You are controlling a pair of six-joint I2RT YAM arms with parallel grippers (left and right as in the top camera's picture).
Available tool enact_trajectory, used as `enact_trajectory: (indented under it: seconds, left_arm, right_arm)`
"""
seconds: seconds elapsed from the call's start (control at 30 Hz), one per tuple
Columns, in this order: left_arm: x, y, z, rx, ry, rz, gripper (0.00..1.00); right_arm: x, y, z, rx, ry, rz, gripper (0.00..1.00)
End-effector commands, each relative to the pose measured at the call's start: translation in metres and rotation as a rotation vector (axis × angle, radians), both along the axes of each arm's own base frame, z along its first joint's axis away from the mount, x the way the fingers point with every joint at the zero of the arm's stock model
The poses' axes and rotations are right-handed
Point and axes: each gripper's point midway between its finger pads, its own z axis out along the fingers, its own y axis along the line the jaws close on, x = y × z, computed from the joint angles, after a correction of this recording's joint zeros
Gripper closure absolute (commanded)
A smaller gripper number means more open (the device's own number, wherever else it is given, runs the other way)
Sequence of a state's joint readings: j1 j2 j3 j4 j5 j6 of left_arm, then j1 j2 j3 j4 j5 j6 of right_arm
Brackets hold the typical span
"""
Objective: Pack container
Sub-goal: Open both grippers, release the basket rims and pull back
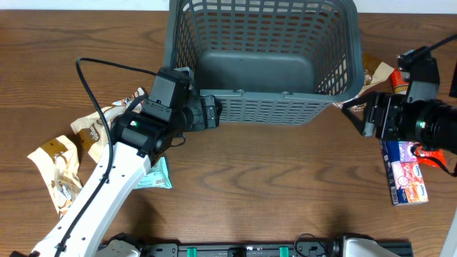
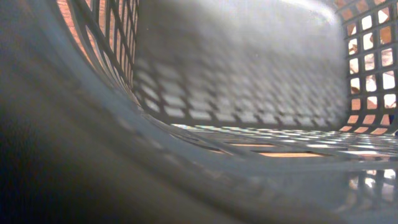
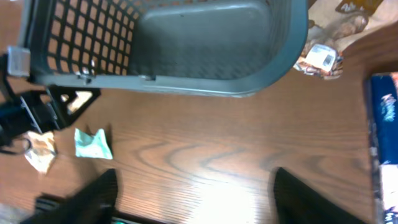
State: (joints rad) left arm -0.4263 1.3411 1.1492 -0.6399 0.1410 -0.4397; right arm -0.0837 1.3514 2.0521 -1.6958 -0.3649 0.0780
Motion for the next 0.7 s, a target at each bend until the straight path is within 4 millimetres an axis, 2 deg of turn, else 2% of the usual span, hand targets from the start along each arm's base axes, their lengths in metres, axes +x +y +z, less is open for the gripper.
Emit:
enact_trajectory:
  seconds: [0.0,0.03,0.07,0.27,0.5,0.57,0.67]
  left_arm:
    - [0.003,0.003,-0.001,0.012,0.008,0.014,0.01]
    - [0.002,0.004,0.001,0.011,0.004,0.014,0.01]
    - [0.001,0.004,0.004,0.01,-0.004,0.012,0.01]
    - [-0.01,0.012,0.025,0.001,-0.051,0.021,0.01]
    - [-0.042,0.027,0.055,-0.018,-0.096,0.023,0.01]
    - [-0.052,0.034,0.067,-0.021,-0.13,0.033,0.01]
    - [-0.068,0.05,0.085,-0.008,-0.19,0.068,0.01]
  right_arm:
    - [0.0,0.001,-0.001,-0.005,0.002,0.011,0.13]
    - [0.0,0.001,-0.001,-0.005,0.002,0.011,0.04]
    - [0.0,0.001,-0.001,-0.005,0.002,0.011,0.01]
    - [0.0,0.001,-0.001,-0.005,0.002,0.011,0.01]
    - [0.0,0.001,0.001,-0.006,-0.003,0.007,0.01]
    - [0.0,-0.007,0.0,-0.037,0.0,-0.033,0.01]
    - [0.002,-0.039,-0.005,-0.162,0.021,-0.179,0.01]
